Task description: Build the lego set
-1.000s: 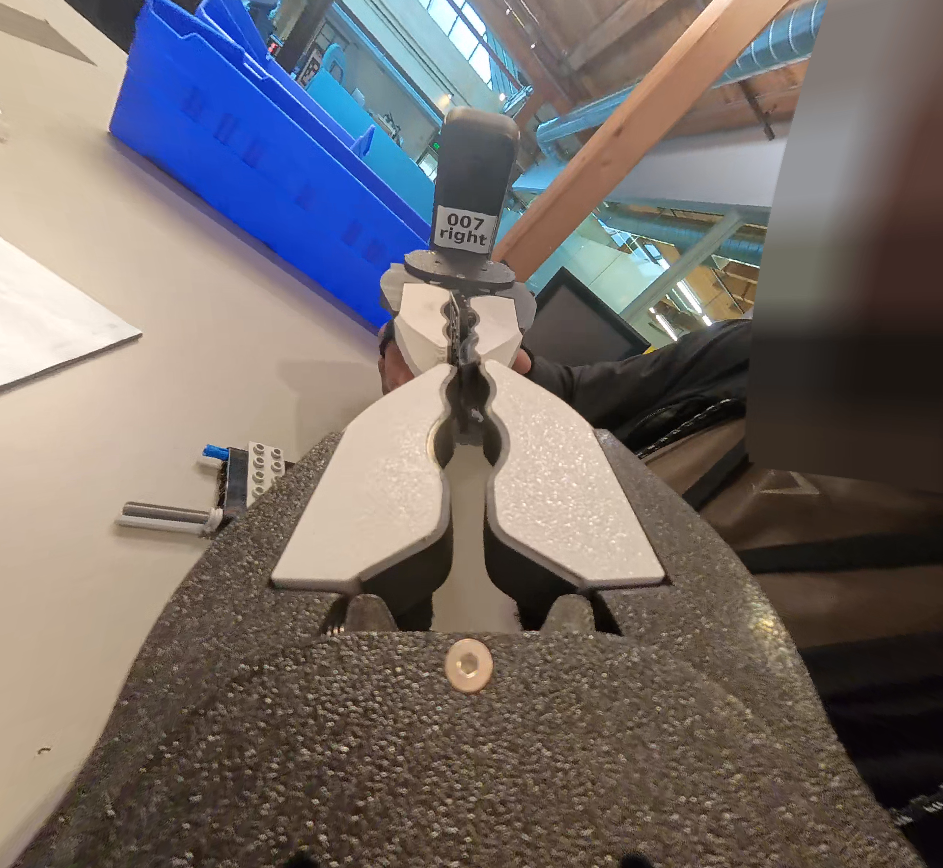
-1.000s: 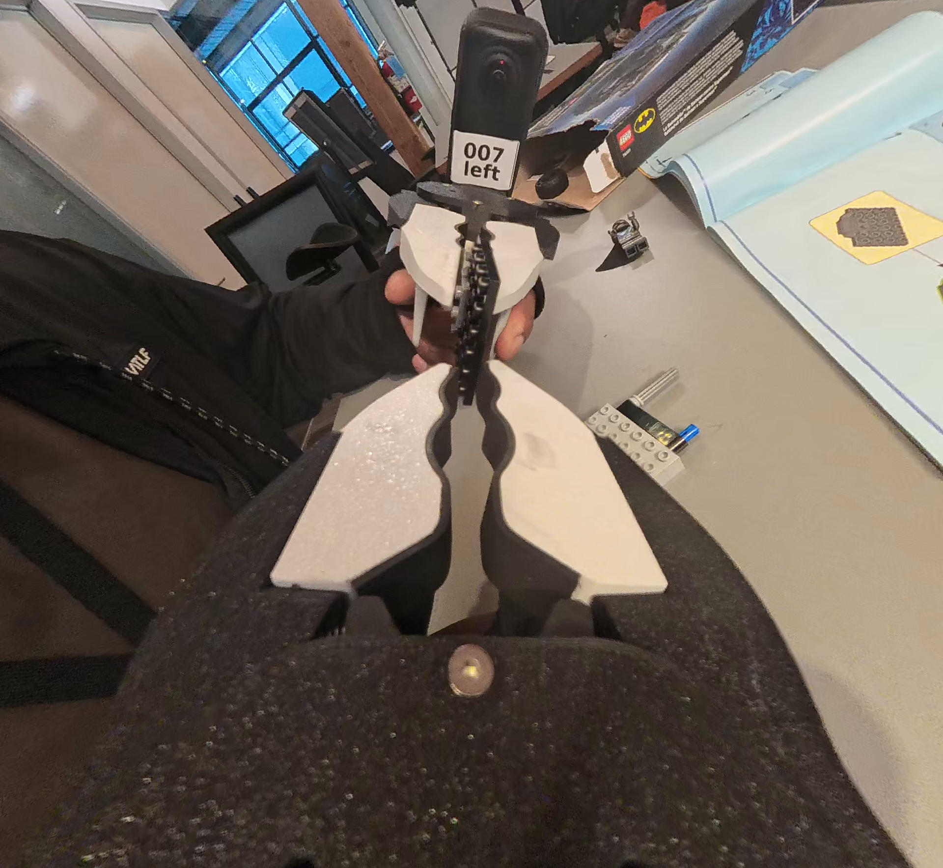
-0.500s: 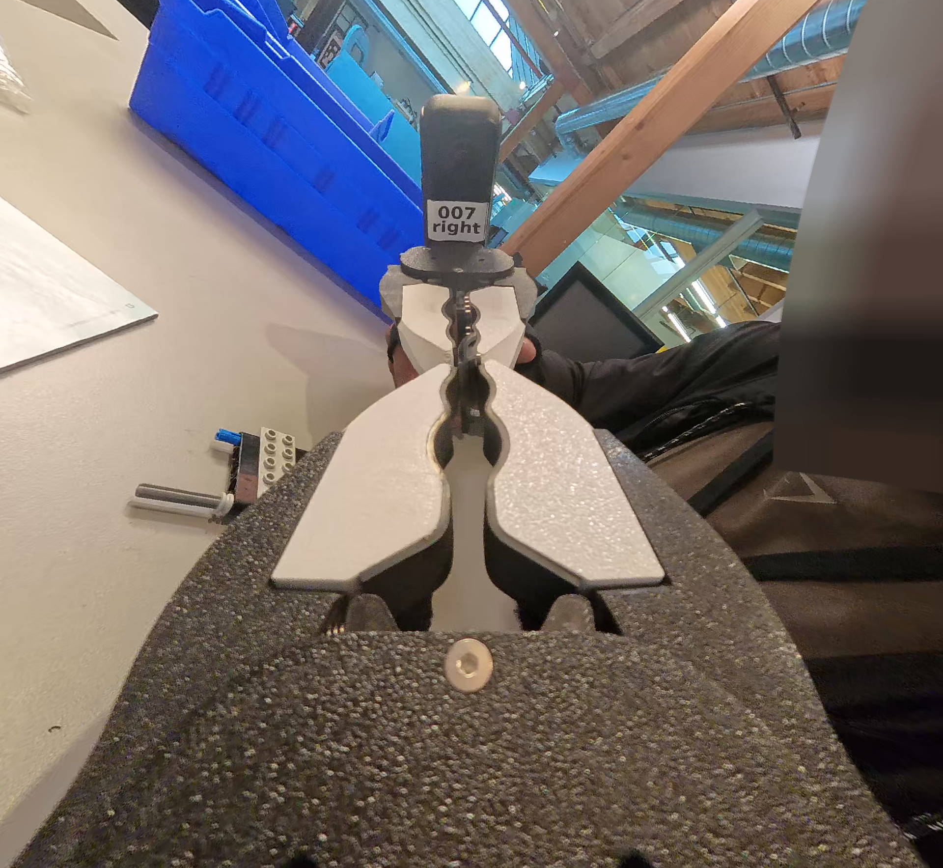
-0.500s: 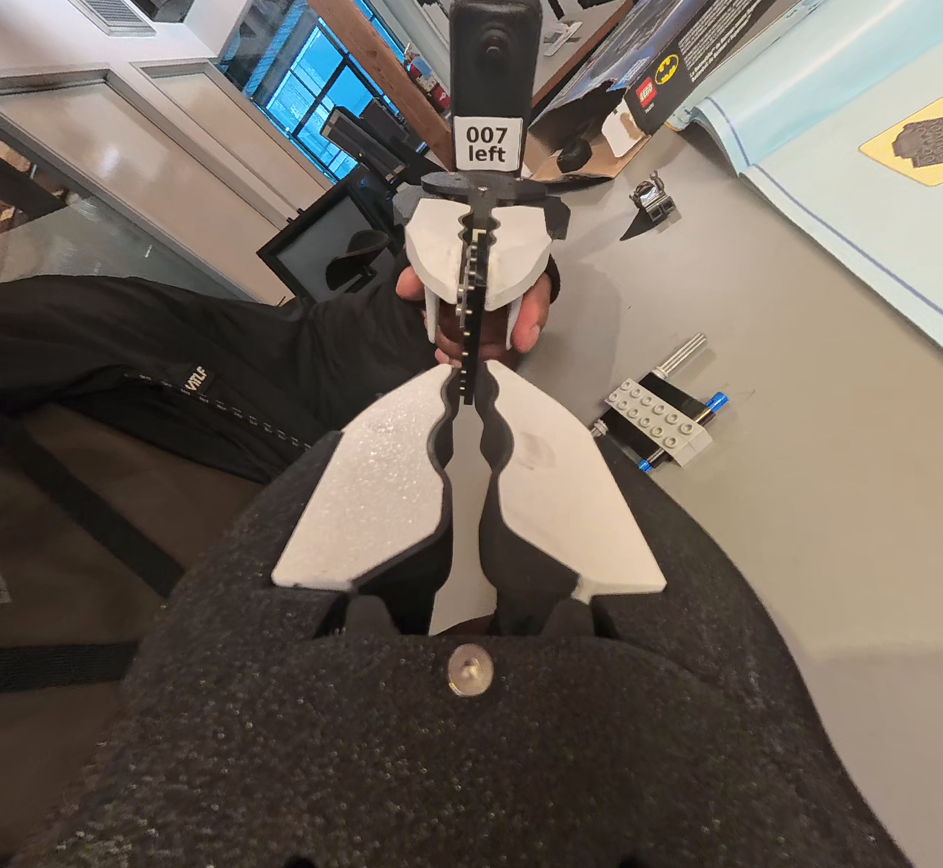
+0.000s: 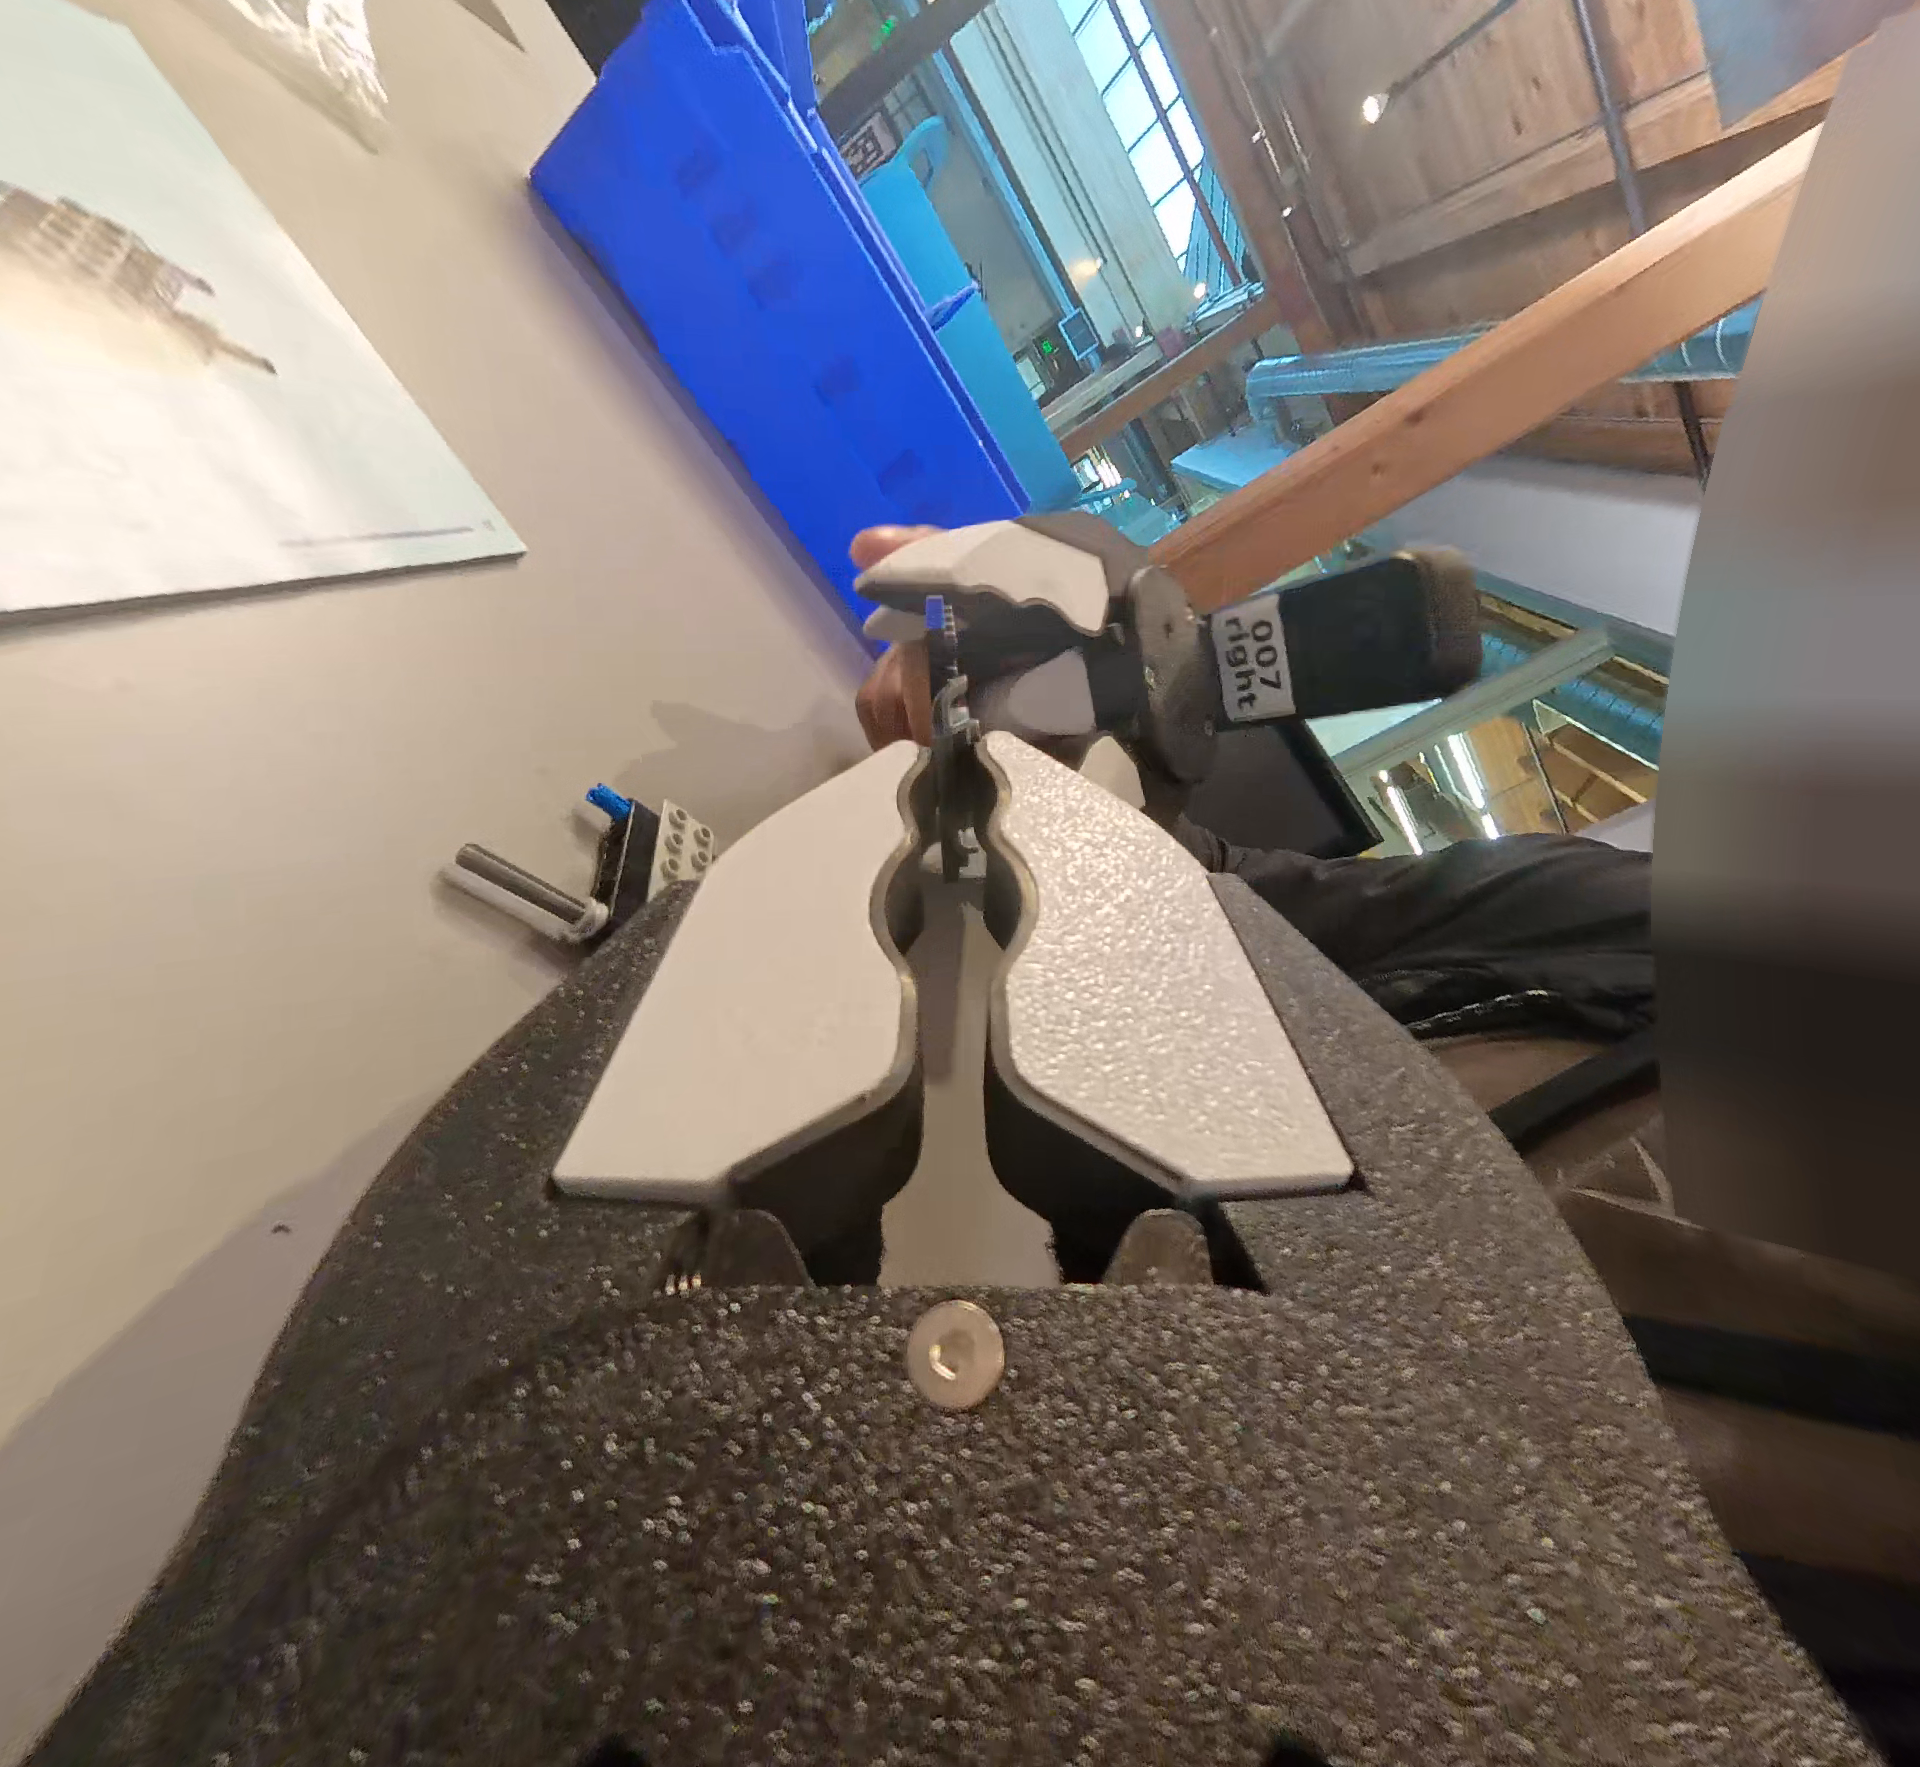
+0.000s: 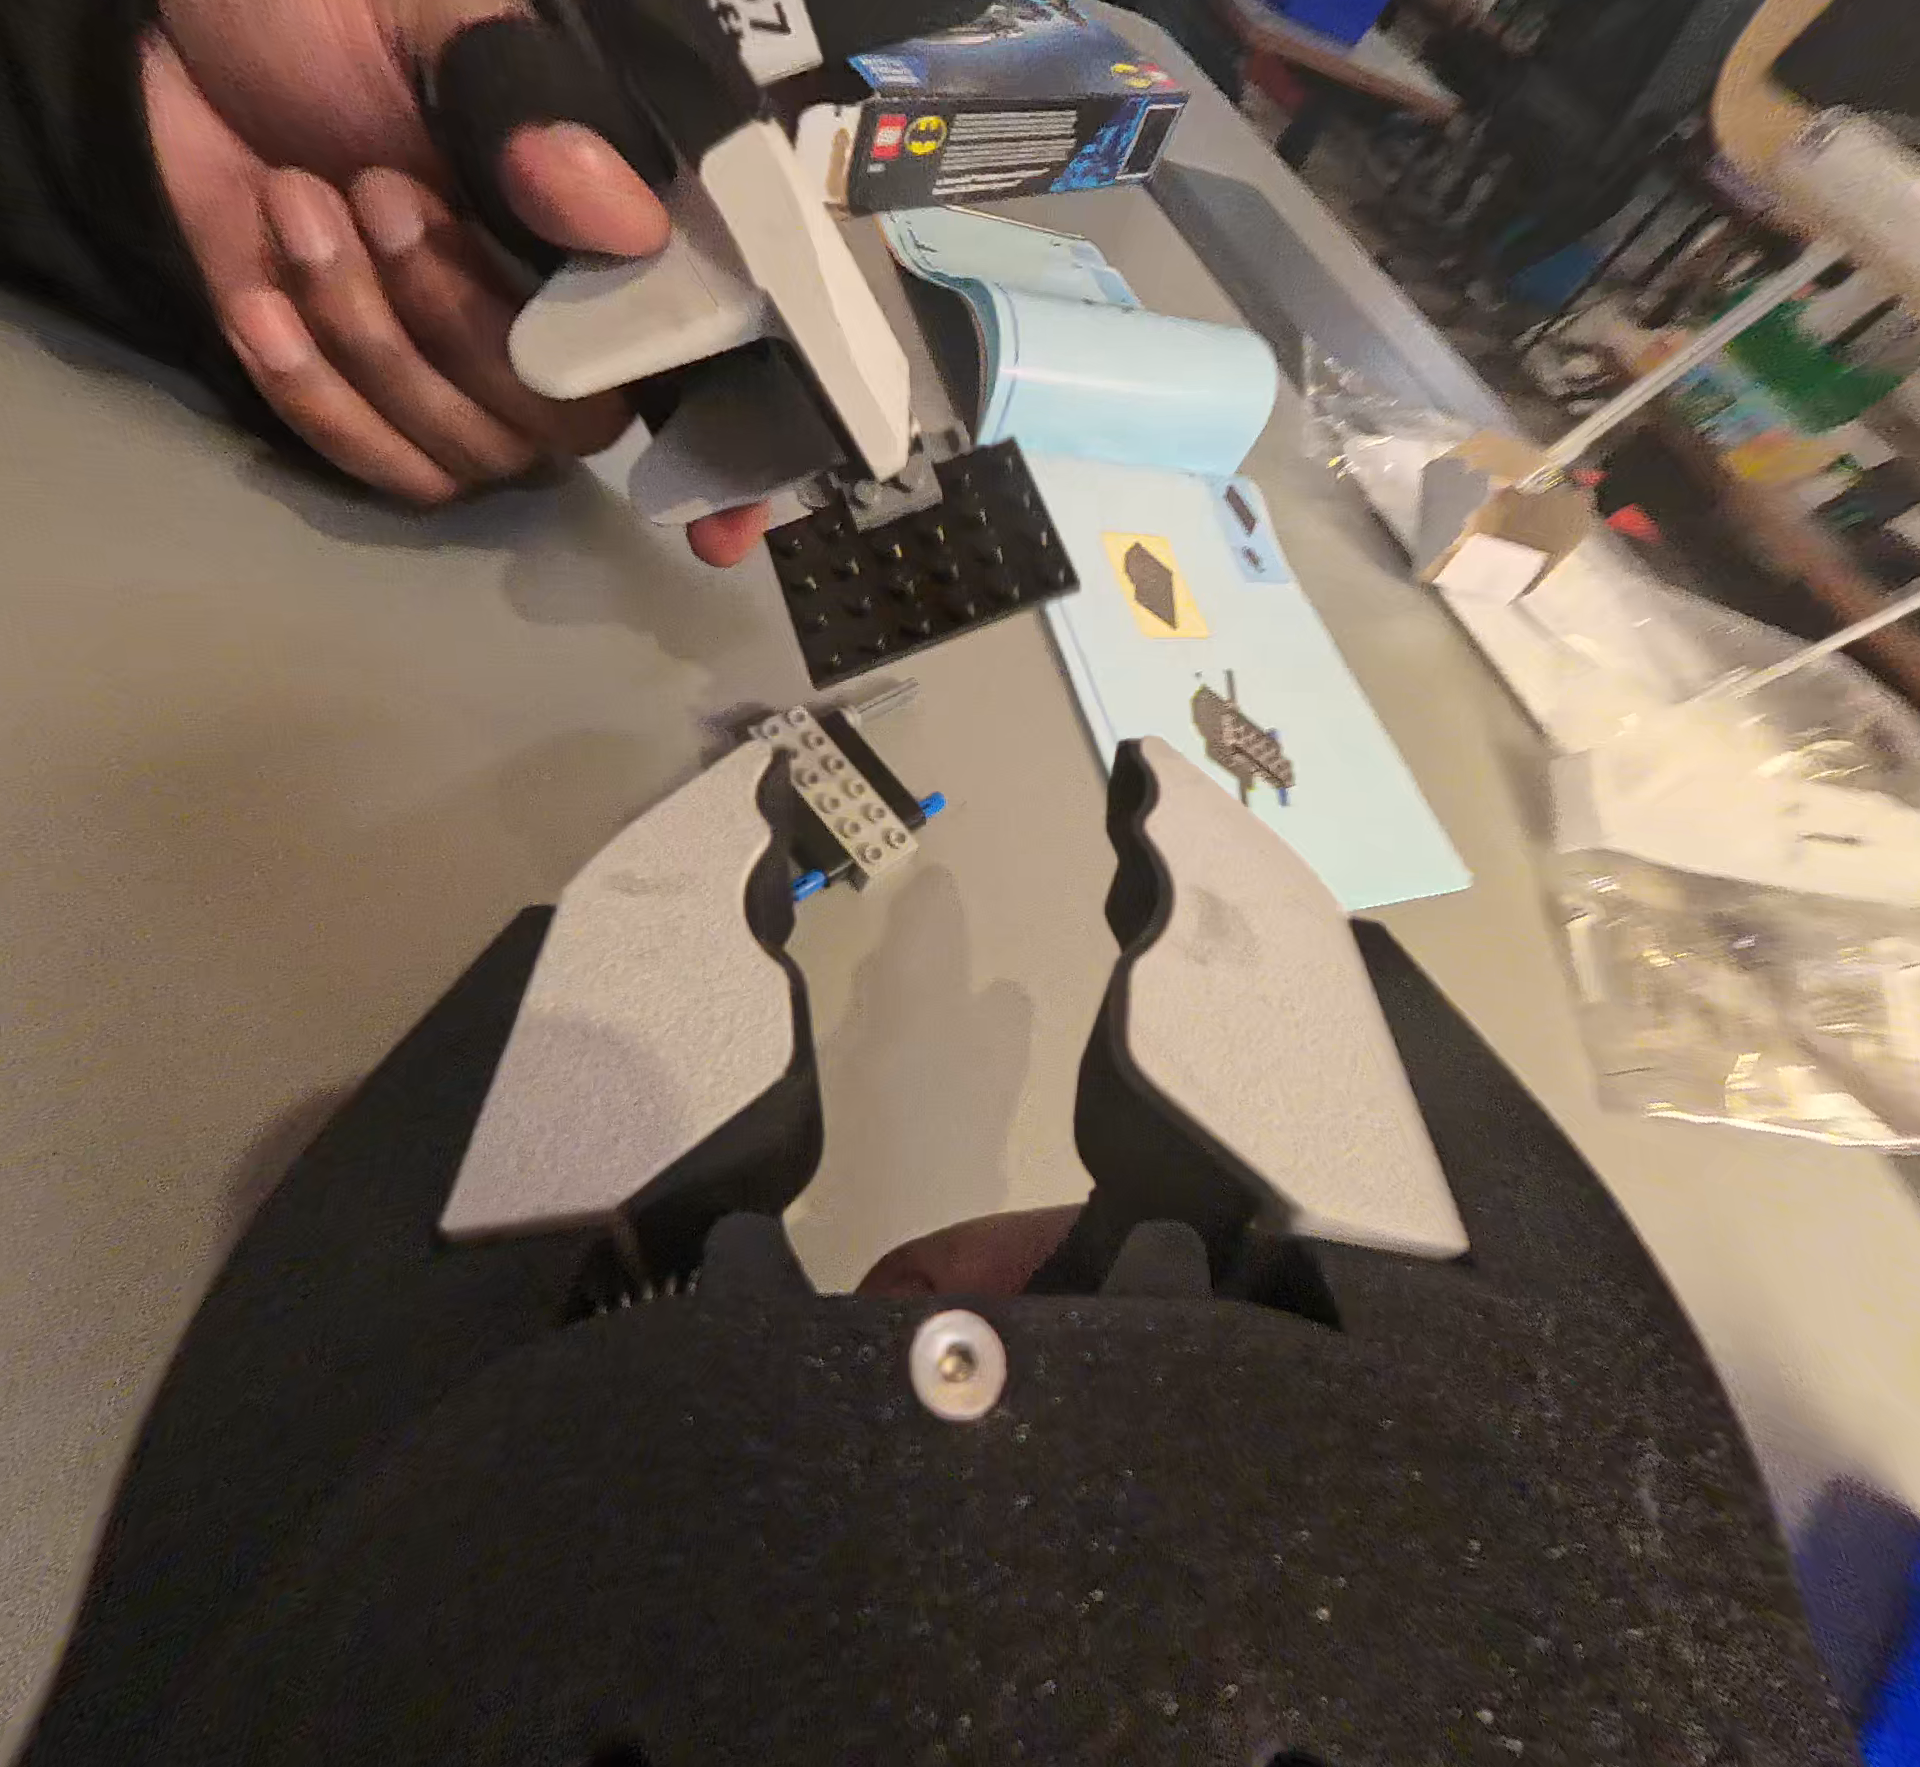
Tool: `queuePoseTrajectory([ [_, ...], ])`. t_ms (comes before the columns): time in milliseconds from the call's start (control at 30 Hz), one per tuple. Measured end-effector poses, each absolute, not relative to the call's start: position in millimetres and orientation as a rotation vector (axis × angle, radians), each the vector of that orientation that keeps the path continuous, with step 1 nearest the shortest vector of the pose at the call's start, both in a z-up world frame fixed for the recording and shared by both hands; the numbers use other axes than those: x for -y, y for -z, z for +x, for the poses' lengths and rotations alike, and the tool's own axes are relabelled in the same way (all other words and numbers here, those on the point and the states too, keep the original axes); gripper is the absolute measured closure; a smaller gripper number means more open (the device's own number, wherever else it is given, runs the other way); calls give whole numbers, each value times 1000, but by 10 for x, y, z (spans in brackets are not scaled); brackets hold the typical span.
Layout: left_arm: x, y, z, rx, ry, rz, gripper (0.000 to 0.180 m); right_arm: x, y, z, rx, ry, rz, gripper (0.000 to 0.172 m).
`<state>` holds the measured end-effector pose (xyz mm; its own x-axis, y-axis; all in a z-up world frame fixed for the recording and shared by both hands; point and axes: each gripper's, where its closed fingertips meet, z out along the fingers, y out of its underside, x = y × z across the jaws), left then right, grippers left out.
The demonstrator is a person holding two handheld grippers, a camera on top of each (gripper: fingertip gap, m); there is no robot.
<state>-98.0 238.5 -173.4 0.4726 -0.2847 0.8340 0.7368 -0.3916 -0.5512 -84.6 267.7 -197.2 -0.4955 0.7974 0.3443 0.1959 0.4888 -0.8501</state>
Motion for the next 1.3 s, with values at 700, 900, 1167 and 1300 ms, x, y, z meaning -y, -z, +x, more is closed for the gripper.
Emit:
queuePoseTrajectory([
  [700,-2417,1799,-729,261,1122,-1741,165,-2561,1974,-763,2006,-953,-730,117],
  [900,-2319,1352,-1118,32,496,-1554,161,-2788,2124,-667,2106,-1024,-977,117],
  [1167,-2347,1402,-1195,5,378,-1547,140,-3038,2545,-475,2280,-880,-1196,117],
  [1300,-2388,1447,-1179,-32,319,-1565,134,-3047,2575,-465,2294,-854,-1193,117],
])
